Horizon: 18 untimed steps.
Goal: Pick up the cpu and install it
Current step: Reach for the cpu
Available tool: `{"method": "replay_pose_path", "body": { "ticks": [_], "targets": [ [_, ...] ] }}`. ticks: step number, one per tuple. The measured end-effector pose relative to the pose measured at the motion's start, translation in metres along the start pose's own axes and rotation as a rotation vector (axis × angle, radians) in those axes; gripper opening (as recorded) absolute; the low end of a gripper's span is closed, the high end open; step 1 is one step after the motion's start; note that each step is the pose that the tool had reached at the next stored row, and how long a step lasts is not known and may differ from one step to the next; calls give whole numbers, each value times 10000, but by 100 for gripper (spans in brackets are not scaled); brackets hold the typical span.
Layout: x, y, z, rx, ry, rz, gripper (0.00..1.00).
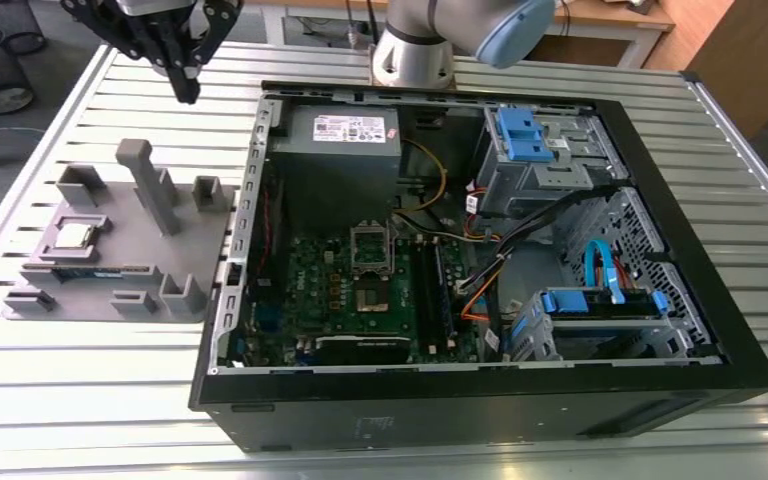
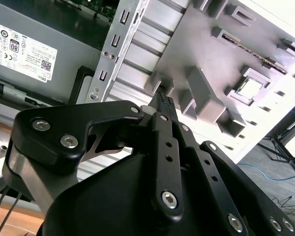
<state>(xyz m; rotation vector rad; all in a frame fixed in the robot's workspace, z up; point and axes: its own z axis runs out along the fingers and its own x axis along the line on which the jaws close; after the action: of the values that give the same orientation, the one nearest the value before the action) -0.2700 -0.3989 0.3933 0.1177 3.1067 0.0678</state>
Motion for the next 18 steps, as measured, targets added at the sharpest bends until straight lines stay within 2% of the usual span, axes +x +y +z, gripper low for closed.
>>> {"method": "replay_pose_path", "body": {
  "ticks": [18],
  "targets": [
    [371,-28,-13,-2,-31,-2,11]
  ]
}}
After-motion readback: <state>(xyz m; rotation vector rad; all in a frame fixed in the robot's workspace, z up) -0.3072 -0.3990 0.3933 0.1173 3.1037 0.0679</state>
